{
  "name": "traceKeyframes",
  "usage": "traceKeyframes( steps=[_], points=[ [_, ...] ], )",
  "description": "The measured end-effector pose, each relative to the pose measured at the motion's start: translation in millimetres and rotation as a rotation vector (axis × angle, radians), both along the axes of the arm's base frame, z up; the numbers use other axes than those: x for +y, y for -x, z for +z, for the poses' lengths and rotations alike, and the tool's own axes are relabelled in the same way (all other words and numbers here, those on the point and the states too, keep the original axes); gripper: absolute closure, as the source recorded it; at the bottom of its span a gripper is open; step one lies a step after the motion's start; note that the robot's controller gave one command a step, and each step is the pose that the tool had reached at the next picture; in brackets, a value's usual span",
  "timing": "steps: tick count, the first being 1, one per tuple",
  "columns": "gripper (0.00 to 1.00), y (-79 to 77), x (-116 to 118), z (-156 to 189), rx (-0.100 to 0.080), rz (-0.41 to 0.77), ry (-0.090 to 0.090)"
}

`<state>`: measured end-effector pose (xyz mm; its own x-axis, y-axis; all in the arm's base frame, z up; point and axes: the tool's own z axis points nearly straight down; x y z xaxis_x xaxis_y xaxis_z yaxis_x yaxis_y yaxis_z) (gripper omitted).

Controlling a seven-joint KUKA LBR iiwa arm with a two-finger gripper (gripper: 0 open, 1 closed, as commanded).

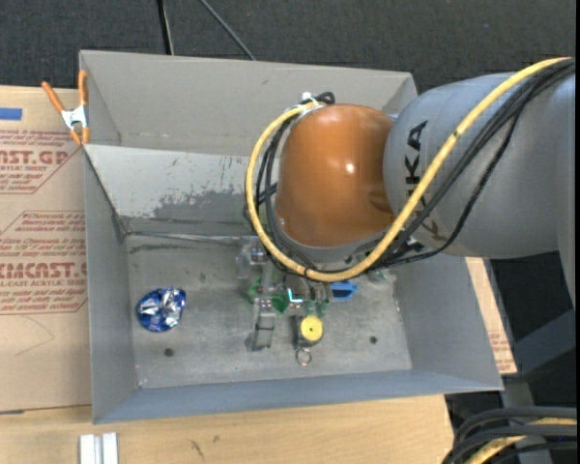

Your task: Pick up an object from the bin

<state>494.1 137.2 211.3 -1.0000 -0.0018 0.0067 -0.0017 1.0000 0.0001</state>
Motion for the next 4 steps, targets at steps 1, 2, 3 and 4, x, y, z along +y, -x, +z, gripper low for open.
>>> traceKeyframes(
  steps=[1,2,3,4],
  points=[
    [0.00,-34.1,65,-132,-0.002,0.091,0.000],
    [0.00,-86.8,92,-142,-0.012,0.097,-0.003],
    [1.00,-85.4,89,-141,-0.008,0.096,0.000],
    [1.00,-79.4,69,3,-0.017,0.190,-0.002]
  ],
)
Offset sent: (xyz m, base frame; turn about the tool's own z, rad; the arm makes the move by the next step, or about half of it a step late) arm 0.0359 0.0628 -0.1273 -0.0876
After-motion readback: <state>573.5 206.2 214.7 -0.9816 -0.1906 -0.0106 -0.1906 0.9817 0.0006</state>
